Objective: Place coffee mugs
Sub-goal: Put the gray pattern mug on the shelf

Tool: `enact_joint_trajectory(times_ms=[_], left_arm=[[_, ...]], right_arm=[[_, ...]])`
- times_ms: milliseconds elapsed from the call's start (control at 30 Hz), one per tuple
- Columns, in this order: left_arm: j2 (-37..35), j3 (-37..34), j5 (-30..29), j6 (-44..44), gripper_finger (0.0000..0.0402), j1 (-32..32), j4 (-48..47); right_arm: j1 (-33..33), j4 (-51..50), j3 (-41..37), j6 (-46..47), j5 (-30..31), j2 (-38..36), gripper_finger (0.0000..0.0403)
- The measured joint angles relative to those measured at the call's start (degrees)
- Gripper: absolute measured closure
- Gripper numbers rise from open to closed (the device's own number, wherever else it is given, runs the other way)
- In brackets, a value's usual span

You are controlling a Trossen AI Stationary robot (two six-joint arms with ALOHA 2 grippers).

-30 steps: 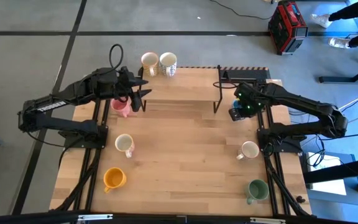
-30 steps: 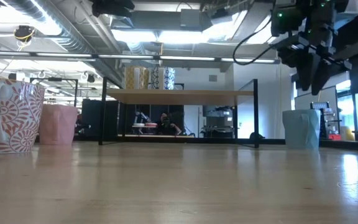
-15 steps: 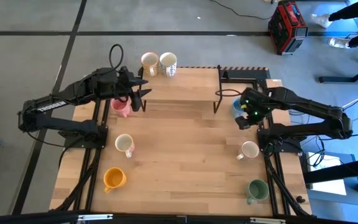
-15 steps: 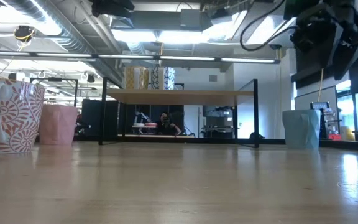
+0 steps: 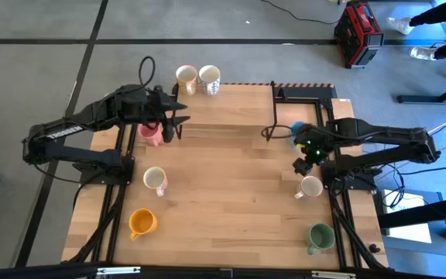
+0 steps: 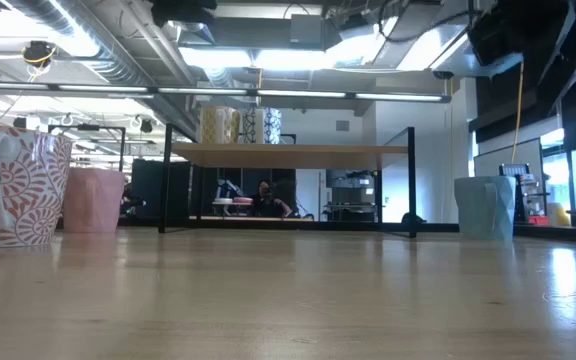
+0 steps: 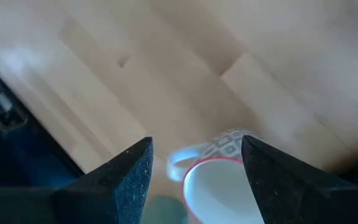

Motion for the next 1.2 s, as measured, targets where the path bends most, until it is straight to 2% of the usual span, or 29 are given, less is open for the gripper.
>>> enact_joint_trajectory(times_ms=[200,367,633,800,867,1033,1200], left_arm=[[2.5,0.0,4.9,-1.1,0.0218,-1.7,-0.3],[4.2,0.0,1.6,-1.9,0.0218,-6.0,0.6],[9.2,0.0,0.6,-5.1,0.0218,-11.0,6.4],[10.8,0.2,-0.3,-10.7,0.0218,-12.9,9.6],[11.0,-0.1,-0.9,-13.3,0.0218,-14.1,8.2],[12.5,0.0,-1.2,-13.9,0.0218,-16.8,7.9],[13.3,0.1,-2.6,-17.7,0.0218,-18.9,8.1]], right_arm=[[8.7,0.4,2.9,3.3,3.1,-0.7,0.0166],[13.3,1.8,3.8,3.4,12.1,-2.0,0.0166],[21.0,3.1,3.9,6.0,25.7,-8.1,0.0166],[27.1,3.6,3.6,9.0,28.7,-13.5,0.0166],[29.7,3.6,3.3,8.8,29.6,-14.8,0.0166],[34.7,3.4,0.4,5.1,30.1,-14.8,0.0166],[36.0,3.1,-2.5,5.0,28.6,-14.4,0.0166]])
